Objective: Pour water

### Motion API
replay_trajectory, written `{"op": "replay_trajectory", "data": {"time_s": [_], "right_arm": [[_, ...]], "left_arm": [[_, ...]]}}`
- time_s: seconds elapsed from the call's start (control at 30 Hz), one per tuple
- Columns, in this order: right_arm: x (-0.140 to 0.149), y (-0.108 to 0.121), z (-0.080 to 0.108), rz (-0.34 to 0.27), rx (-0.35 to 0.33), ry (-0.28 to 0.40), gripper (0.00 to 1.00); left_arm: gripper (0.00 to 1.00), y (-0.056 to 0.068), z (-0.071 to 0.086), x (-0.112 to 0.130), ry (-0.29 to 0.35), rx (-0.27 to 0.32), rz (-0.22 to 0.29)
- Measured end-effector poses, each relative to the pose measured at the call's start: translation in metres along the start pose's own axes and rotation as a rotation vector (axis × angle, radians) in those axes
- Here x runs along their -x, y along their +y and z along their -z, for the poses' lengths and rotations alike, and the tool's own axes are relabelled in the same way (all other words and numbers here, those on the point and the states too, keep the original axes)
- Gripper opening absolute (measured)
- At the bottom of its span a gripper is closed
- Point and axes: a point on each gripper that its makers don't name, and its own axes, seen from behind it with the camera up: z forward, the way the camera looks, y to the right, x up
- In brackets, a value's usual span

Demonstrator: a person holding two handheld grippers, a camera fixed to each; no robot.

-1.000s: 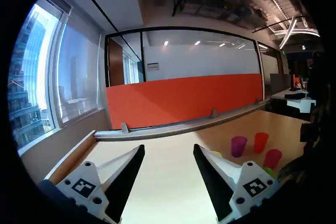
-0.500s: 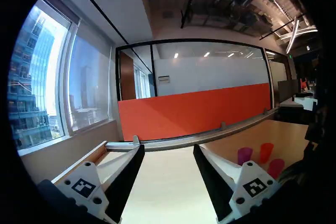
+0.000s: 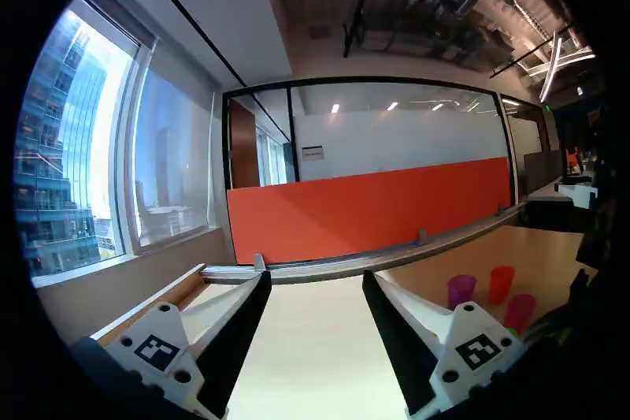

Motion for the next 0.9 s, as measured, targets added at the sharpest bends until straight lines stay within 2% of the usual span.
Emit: {"op": "replay_trajectory", "data": {"time_s": [0.3, 0.5, 0.67, 0.9], "right_arm": [[0.020, 0.009, 0.004, 0.005, 0.013, -0.019, 1.00], [0.030, 0.008, 0.009, 0.013, 0.014, -0.025, 1.00], [0.031, 0.010, 0.011, -0.004, 0.023, -0.011, 1.00], [0.029, 0.012, 0.013, -0.041, 0.025, 0.014, 1.00]], "left_arm": [[0.85, 0.008, 0.000, 0.017, -0.016, -0.011, 0.003], [0.85, 0.014, 0.000, 0.030, -0.019, -0.021, 0.036], [0.85, 0.017, 0.000, 0.040, -0.017, -0.027, 0.074], [0.85, 0.019, -0.003, 0.055, -0.027, -0.041, 0.067]]}}
